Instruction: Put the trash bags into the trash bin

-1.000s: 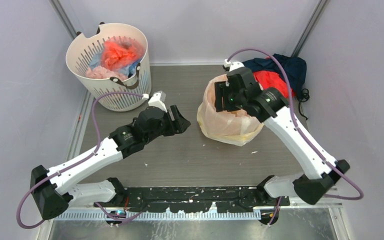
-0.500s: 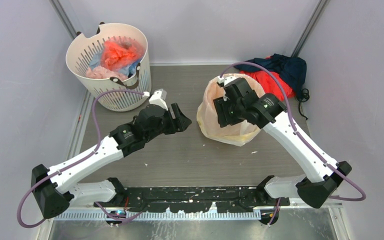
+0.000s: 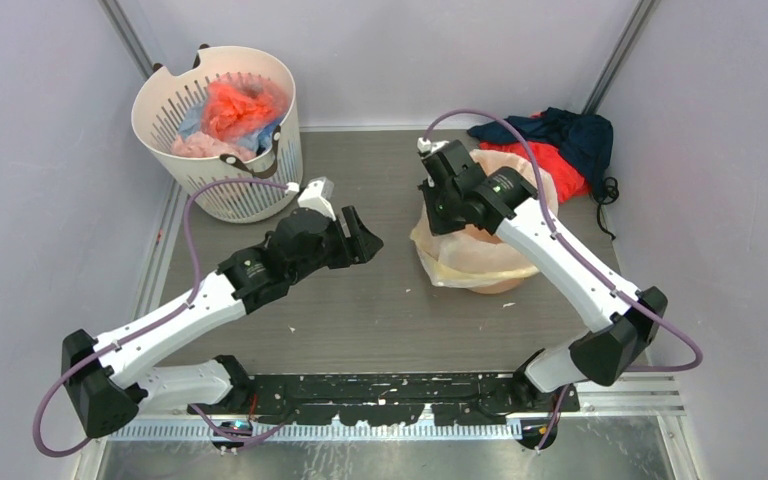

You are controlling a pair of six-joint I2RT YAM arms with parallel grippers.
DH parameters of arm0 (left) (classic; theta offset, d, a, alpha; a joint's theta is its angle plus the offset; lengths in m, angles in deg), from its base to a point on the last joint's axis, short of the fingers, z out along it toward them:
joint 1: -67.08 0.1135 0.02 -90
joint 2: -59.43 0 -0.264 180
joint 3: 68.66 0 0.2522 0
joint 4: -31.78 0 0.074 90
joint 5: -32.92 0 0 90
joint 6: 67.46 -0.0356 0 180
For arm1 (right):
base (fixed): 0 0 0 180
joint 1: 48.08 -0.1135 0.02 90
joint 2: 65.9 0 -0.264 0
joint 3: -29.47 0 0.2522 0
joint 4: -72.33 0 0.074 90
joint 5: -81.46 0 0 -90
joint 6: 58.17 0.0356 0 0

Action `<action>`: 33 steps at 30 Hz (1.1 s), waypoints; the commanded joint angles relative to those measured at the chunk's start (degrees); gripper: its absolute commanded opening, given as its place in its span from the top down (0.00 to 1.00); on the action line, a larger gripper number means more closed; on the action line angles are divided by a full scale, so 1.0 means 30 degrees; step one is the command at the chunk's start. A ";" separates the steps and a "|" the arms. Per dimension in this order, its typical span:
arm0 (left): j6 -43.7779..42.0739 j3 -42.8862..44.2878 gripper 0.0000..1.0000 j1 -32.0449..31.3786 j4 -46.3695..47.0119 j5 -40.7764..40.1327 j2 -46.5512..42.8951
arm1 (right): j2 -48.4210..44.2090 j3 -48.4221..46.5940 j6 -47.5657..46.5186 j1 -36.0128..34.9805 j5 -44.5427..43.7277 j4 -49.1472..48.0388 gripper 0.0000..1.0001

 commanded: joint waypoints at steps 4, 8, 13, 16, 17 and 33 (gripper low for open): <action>0.0314 0.1482 0.35 0.0062 0.0342 0.0664 -0.0585 | 0.1150 -0.1854 0.4262 -0.0137 0.0509 -0.2779 0.99; 0.0483 0.1770 0.35 0.0062 0.0502 0.0843 -0.0523 | 0.1174 -0.2085 0.5073 -0.0156 0.0201 -0.3865 0.99; 0.0735 0.2066 0.35 0.0062 0.1203 0.0544 0.0337 | 0.1215 -0.1635 0.5962 -0.0175 -0.0477 -0.4925 0.99; 0.1023 0.2518 0.35 0.0062 0.1822 0.1248 0.1446 | 0.1059 -0.0708 0.6494 -0.0268 -0.1038 -0.5863 0.99; 0.1150 0.2761 0.36 0.0040 0.2007 0.1515 0.1924 | 0.1125 -0.0552 0.6572 -0.0327 -0.1196 -0.6040 0.99; 0.1514 0.3727 0.66 -0.0670 0.3580 0.2269 0.6427 | 0.1597 0.0725 0.6847 -0.0654 -0.2095 -0.7043 0.99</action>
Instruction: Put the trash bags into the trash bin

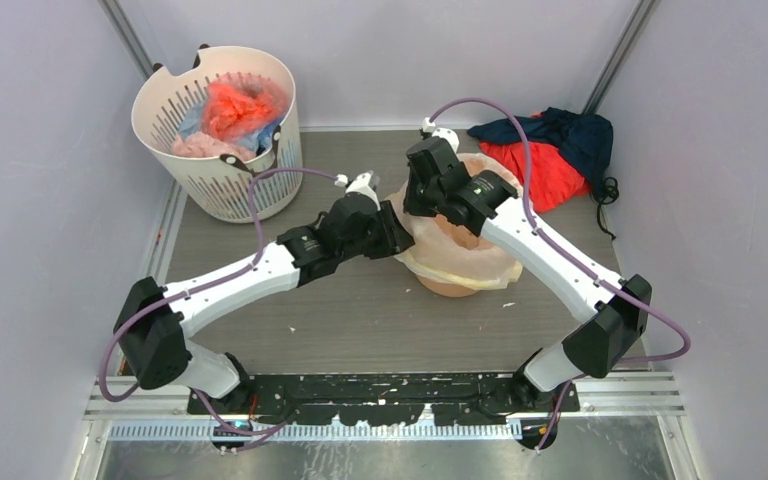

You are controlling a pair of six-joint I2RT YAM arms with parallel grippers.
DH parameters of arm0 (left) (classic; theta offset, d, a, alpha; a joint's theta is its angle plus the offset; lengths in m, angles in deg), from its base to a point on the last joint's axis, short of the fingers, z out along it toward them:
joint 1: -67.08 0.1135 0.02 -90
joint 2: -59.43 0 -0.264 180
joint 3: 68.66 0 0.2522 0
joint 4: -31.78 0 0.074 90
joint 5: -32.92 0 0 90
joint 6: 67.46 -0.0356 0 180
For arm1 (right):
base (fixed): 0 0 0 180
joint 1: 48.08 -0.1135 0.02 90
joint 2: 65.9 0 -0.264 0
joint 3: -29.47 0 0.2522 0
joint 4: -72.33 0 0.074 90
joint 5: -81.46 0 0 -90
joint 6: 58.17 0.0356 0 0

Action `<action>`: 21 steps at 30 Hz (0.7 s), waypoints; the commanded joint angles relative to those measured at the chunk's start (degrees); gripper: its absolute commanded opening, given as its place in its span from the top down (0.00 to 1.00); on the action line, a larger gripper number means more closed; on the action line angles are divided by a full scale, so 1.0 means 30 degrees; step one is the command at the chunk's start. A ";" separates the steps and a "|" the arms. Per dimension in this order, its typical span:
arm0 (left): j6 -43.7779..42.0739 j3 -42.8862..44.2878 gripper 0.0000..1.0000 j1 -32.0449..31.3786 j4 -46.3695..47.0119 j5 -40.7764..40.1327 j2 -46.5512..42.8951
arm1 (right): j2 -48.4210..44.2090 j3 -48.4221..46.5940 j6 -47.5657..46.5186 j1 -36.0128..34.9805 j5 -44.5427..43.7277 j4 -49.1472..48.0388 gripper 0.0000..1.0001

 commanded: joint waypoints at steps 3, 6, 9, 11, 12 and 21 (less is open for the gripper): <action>0.0033 0.0456 0.93 -0.0197 0.2005 0.0463 0.0442 | 0.0209 0.0723 0.0700 -0.0119 -0.0180 -0.1347 0.99; 0.0020 0.0156 1.00 -0.0344 0.2184 0.0300 0.0692 | 0.0116 0.0983 0.0739 -0.0088 -0.0278 -0.1480 0.99; -0.0173 -0.0420 1.00 -0.0729 0.2160 -0.0539 0.0811 | 0.0122 0.0998 0.0739 -0.0100 -0.0450 -0.1494 0.99; -0.0256 -0.1056 1.00 -0.0983 0.2165 -0.1162 0.0869 | 0.0126 0.1030 0.0739 -0.0103 -0.0455 -0.1529 0.99; -0.0260 -0.1387 1.00 -0.1060 0.2180 -0.1318 0.0904 | 0.0119 0.1088 0.0739 -0.0100 -0.0532 -0.1552 0.99; -0.0052 -0.4267 1.00 -0.1486 0.2856 -0.2775 0.1820 | 0.0085 0.1162 0.0680 -0.0089 -0.0807 -0.1530 0.99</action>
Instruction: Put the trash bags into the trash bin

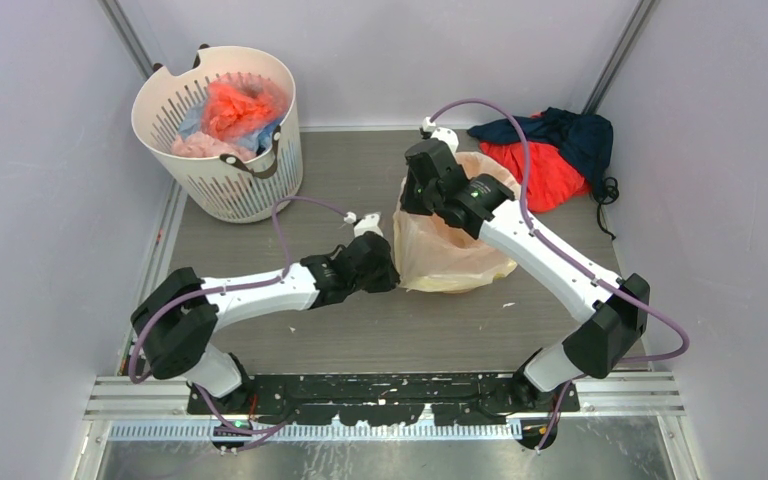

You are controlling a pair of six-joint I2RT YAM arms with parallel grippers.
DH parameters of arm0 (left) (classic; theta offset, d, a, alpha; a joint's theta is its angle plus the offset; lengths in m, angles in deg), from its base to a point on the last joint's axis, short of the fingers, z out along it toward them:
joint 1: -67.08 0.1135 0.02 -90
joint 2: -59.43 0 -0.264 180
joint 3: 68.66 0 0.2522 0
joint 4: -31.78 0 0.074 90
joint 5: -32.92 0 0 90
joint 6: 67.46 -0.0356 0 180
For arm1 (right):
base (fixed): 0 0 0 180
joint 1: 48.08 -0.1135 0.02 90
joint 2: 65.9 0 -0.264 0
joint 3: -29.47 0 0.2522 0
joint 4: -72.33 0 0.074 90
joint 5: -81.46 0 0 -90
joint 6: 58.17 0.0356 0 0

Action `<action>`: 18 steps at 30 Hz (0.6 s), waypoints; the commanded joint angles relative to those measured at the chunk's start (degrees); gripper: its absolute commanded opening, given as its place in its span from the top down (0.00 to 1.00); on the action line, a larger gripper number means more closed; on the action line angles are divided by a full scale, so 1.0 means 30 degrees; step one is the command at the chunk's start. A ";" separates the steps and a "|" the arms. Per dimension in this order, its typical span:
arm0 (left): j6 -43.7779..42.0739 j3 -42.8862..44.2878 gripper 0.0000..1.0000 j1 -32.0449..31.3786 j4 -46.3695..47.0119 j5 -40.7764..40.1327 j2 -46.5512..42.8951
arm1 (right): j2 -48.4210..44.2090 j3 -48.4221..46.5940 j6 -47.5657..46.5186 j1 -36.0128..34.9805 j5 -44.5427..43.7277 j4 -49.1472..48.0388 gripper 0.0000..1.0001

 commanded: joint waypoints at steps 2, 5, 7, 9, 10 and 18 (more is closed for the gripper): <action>-0.0148 -0.0658 1.00 -0.0054 0.0668 -0.2003 0.0489 | 0.0046 0.0432 0.0302 -0.0054 -0.0358 0.0144 0.99; -0.0283 -0.0786 1.00 -0.0021 0.0443 -0.2780 0.0393 | -0.0002 0.0319 0.0250 -0.0073 -0.0391 0.0274 0.99; -0.0441 -0.0723 1.00 0.0098 0.0244 -0.3087 0.0160 | 0.0061 0.0168 0.0204 -0.0047 -0.0403 0.0446 0.99; -0.0606 -0.0497 0.99 0.0339 -0.0325 -0.3347 -0.0211 | 0.0028 0.0041 0.0116 -0.0031 -0.0421 0.0580 0.99; -0.0618 -0.0461 0.96 0.0577 -0.0482 -0.3384 -0.0421 | -0.0012 0.0001 0.0092 -0.0032 -0.0422 0.0628 0.99; -0.0758 -0.0998 0.85 0.1297 0.2202 -0.0785 -0.3256 | -0.0211 -0.2215 -0.0713 -0.0003 0.0151 0.2750 0.59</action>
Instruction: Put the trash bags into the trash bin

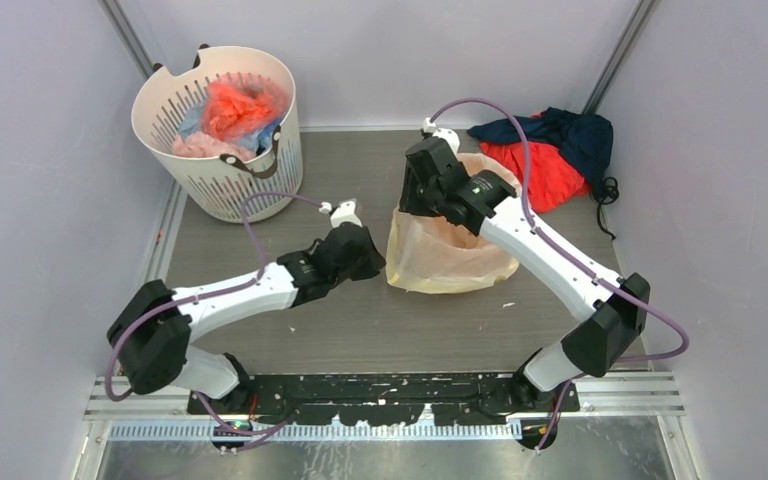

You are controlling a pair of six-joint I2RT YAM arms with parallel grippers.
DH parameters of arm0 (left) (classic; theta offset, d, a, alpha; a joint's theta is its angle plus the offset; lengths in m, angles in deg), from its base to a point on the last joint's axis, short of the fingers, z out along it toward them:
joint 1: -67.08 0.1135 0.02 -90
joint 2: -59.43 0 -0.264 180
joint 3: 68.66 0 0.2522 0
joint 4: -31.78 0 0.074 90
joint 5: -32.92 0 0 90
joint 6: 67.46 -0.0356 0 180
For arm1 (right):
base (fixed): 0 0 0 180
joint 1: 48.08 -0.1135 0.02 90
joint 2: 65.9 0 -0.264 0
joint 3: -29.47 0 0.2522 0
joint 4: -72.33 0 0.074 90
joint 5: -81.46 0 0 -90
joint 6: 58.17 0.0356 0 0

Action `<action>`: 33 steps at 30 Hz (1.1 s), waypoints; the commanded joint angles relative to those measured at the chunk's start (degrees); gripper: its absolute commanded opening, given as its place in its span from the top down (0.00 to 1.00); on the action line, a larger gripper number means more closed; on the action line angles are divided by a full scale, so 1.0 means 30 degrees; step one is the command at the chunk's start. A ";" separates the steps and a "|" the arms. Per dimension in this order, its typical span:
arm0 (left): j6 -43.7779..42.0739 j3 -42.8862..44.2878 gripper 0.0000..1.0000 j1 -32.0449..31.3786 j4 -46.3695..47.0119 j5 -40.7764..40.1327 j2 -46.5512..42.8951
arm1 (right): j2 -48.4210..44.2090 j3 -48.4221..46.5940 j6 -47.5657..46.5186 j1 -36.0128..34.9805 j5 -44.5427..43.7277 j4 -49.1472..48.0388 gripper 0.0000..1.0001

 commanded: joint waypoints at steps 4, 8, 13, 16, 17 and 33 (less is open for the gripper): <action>-0.0634 0.1125 0.85 0.0088 0.1128 0.2026 -0.2558 | -0.1217 -0.3300 -0.1398 0.0638 0.0052 0.3286 0.43; -0.0444 0.1173 0.85 0.0084 0.1036 0.2238 -0.3435 | -0.1989 -0.3365 -0.2159 0.2538 0.0835 0.4419 0.49; -0.0310 0.1265 0.86 0.0081 0.0939 0.2215 -0.3384 | -0.2318 -0.1057 -0.3133 0.6390 0.3637 0.4075 0.87; 0.0129 0.0763 0.88 -0.0031 0.1773 0.2379 -0.2803 | -0.1351 0.0241 -0.3837 0.7037 0.4291 0.3818 0.97; 0.0249 0.0616 0.88 -0.0124 0.2255 0.2348 -0.2532 | -0.1039 0.0756 -0.3919 0.7044 0.4357 0.3539 0.99; 0.0847 0.1003 0.96 -0.1062 0.6306 0.1708 0.3359 | 0.2039 0.4742 -0.4665 0.6874 0.4033 0.2113 0.99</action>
